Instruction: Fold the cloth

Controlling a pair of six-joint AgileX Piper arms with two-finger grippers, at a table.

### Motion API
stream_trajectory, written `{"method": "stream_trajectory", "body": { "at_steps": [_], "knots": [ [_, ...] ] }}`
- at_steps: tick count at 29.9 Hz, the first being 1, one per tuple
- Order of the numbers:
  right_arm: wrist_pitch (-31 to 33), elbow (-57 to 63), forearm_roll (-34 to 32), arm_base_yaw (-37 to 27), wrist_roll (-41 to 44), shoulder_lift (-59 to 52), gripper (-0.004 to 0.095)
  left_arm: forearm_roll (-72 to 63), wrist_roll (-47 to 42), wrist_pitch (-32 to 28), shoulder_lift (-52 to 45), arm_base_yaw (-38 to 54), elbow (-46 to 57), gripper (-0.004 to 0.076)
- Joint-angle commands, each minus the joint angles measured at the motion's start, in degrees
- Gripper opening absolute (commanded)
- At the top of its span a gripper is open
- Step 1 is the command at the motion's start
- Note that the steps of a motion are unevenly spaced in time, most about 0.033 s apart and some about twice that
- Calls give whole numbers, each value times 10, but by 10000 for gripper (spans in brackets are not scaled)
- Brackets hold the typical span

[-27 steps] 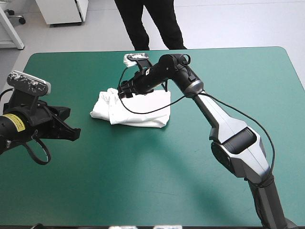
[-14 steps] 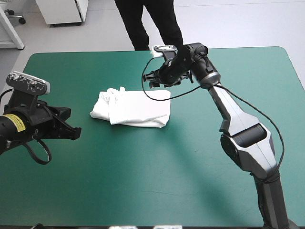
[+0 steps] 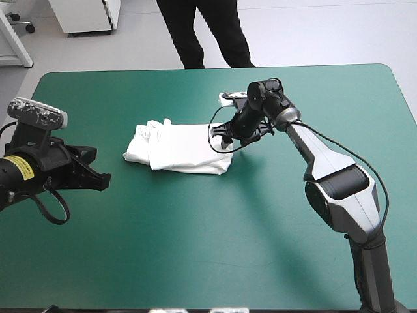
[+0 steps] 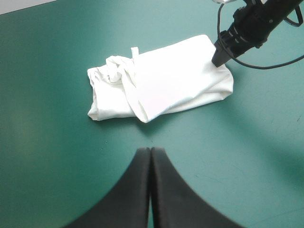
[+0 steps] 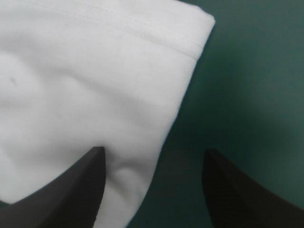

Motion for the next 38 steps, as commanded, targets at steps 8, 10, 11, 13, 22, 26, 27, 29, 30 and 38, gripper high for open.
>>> {"method": "stream_trajectory", "body": {
  "at_steps": [8,10,11,13,22,26,27,29,30,38],
  "knots": [
    [-67,22,60,-4,-24,-18,553,1,-6,20,-4,-1,-13,-9],
    [-67,22,80,-4,-35,-6,553,1,-8,20,-4,-1,-13,-9],
    [-70,22,96,-4,-51,-1,544,1,-10,20,-4,-1,-13,-9],
    [-75,22,118,-4,-71,6,455,1,-10,20,-4,-1,-13,-9],
    [-72,24,14,-2,-72,-2,-17,-31,-12,20,-4,-1,-13,-9],
    [-105,94,-24,-15,-63,-40,-17,-48,-27,20,-4,-1,-13,-9],
    [-127,128,-40,-19,-67,-59,-17,-51,-28,20,-4,-1,-13,-9],
    [-162,198,-61,-29,-67,-99,-17,-52,-33,20,-5,-1,-13,-9],
    [-179,239,-67,-39,-69,-122,-17,-53,-33,20,-5,-1,-13,-9],
    [-252,466,-74,-167,-101,-271,-17,-53,-33,20,-5,-1,-13,-9]
  ]
}}
